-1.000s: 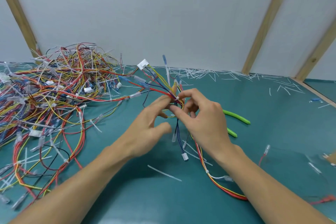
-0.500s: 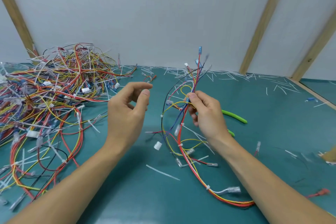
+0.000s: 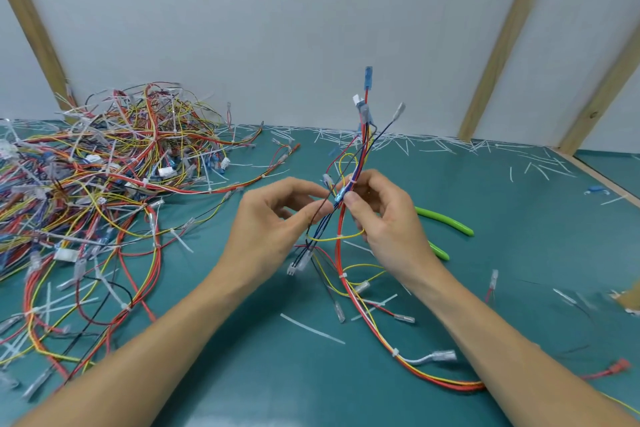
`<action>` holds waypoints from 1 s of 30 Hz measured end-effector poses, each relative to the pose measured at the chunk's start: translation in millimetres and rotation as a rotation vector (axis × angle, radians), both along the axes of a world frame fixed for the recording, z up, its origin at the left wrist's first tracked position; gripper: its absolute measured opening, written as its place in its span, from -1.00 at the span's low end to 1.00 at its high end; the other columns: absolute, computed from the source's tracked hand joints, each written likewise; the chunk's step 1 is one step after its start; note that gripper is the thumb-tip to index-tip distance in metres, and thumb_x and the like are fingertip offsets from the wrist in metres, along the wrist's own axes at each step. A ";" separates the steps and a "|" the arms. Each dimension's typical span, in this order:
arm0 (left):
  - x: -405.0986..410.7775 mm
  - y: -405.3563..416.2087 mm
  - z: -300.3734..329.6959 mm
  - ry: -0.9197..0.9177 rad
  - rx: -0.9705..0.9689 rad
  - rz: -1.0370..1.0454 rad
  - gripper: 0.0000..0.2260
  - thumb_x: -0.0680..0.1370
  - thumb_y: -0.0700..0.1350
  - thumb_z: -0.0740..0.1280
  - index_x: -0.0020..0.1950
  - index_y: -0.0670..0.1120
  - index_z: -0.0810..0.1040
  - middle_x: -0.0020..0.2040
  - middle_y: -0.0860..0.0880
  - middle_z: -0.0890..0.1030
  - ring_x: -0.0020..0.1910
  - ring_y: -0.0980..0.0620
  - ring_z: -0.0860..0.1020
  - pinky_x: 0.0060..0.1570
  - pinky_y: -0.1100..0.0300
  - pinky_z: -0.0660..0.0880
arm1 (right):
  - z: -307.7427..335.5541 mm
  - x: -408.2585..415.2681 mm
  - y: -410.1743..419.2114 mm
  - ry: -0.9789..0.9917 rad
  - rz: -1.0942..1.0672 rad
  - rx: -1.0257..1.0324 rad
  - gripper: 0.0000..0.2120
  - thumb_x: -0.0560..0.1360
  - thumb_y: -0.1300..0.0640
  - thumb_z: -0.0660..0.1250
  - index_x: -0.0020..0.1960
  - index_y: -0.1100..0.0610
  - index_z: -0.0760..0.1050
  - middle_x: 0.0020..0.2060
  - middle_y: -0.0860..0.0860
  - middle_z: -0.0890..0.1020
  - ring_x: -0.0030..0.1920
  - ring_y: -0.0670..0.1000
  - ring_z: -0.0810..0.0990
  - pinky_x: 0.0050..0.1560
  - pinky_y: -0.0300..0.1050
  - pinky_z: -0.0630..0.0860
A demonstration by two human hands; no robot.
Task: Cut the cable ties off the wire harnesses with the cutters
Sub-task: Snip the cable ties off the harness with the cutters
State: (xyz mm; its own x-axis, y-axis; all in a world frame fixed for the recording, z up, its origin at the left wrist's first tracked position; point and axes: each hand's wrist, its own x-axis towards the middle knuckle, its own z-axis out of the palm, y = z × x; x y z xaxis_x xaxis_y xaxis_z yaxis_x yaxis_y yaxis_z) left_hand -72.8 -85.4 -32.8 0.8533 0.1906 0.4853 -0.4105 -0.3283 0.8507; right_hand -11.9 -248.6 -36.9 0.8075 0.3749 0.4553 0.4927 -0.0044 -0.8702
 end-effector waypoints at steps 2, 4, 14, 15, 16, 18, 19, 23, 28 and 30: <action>-0.2 2.3 -0.2 0.006 0.055 -0.010 -0.83 0.41 0.07 0.48 -0.03 0.10 0.68 -0.15 0.11 0.71 -0.15 0.21 0.64 -0.16 0.19 0.51 | -0.6 -0.3 -0.3 -0.006 -0.012 -0.010 -0.93 0.56 0.13 0.30 0.00 0.03 0.56 -0.28 -0.26 0.60 -0.28 -0.19 0.49 -0.19 -0.35 0.38; 0.9 2.3 -1.8 0.053 0.037 -0.059 -0.83 0.41 0.06 0.49 -0.02 0.11 0.68 -0.14 0.07 0.72 -0.13 0.18 0.64 -0.11 0.07 0.54 | -0.5 0.2 -0.6 -0.014 -0.015 -0.025 -0.91 0.59 0.21 0.34 0.05 0.08 0.61 -0.21 -0.19 0.64 -0.25 -0.15 0.49 -0.14 -0.24 0.41; 8.1 6.8 -5.9 0.147 -0.170 -0.016 -0.75 0.37 0.04 0.51 -0.07 -0.08 0.67 -0.24 -0.01 0.72 -0.25 0.08 0.66 -0.19 0.30 0.57 | 6.9 -5.0 -5.4 0.037 0.099 -0.077 -0.58 0.46 0.25 0.21 0.24 0.01 0.63 0.00 -0.06 0.74 -0.19 0.00 0.56 -0.17 -0.05 0.47; 9.2 7.6 -6.4 0.168 -0.199 -0.035 -0.74 0.39 0.01 0.50 -0.03 -0.13 0.67 -0.23 -0.02 0.72 -0.25 0.11 0.66 -0.23 0.34 0.53 | 7.3 -5.0 -5.1 0.033 0.111 -0.083 -0.57 0.47 0.26 0.20 0.25 0.03 0.62 0.02 -0.05 0.75 -0.18 0.00 0.58 -0.15 -0.05 0.48; 9.5 8.7 -6.9 0.184 -0.214 -0.048 -0.72 0.42 0.00 0.48 0.00 -0.17 0.67 -0.21 -0.02 0.72 -0.23 0.11 0.66 -0.26 0.35 0.52 | 7.4 -5.4 -4.7 0.034 0.118 -0.078 -0.58 0.47 0.27 0.20 0.26 0.04 0.60 0.04 -0.05 0.75 -0.17 0.01 0.60 -0.14 -0.06 0.49; 10.4 11.0 -7.5 0.206 -0.253 -0.074 -0.79 0.49 -0.03 0.44 0.01 -0.15 0.67 -0.18 0.01 0.73 -0.16 0.08 0.68 -0.26 0.31 0.53 | 6.4 -5.9 -4.5 0.043 0.098 -0.045 -0.59 0.48 0.31 0.21 0.24 0.05 0.59 0.03 -0.03 0.75 -0.18 0.02 0.62 -0.16 -0.08 0.51; 10.8 12.2 -7.7 0.215 -0.296 -0.093 -0.84 0.53 -0.07 0.42 0.01 -0.13 0.66 -0.15 0.01 0.73 -0.13 0.06 0.70 -0.25 0.30 0.55 | 5.6 -5.7 -4.6 0.043 0.073 -0.032 -0.60 0.49 0.34 0.22 0.23 0.06 0.59 0.00 -0.02 0.76 -0.20 0.03 0.62 -0.18 -0.09 0.51; 11.3 14.2 -6.9 0.250 -0.429 -0.213 -0.85 0.53 -0.05 0.37 0.04 -0.08 0.62 -0.07 0.04 0.71 -0.07 0.04 0.70 -0.17 0.24 0.60 | 2.9 -2.1 -4.1 0.058 -0.023 -0.011 -0.69 0.53 0.46 0.25 0.06 0.14 0.63 -0.17 0.02 0.73 -0.29 -0.05 0.61 -0.27 -0.29 0.47; 11.6 15.5 -7.2 0.241 -0.536 -0.313 -0.89 0.53 -0.06 0.33 -0.01 0.01 0.63 -0.07 0.05 0.69 -0.04 0.05 0.67 -0.12 0.27 0.58 | 1.7 -2.3 -4.7 0.115 0.051 -0.126 -0.87 0.59 0.31 0.37 -0.12 0.21 0.62 -0.32 0.04 0.67 -0.31 -0.04 0.60 -0.26 -0.33 0.46; 12.5 16.7 -7.8 0.237 -0.544 -0.327 -0.89 0.54 -0.06 0.32 0.01 0.01 0.60 -0.09 0.08 0.67 -0.07 0.08 0.64 -0.12 0.28 0.55 | 1.4 -4.8 -4.3 0.136 0.148 -0.190 -0.84 0.62 0.25 0.36 -0.13 0.21 0.63 -0.30 0.02 0.67 -0.30 -0.08 0.60 -0.24 -0.32 0.47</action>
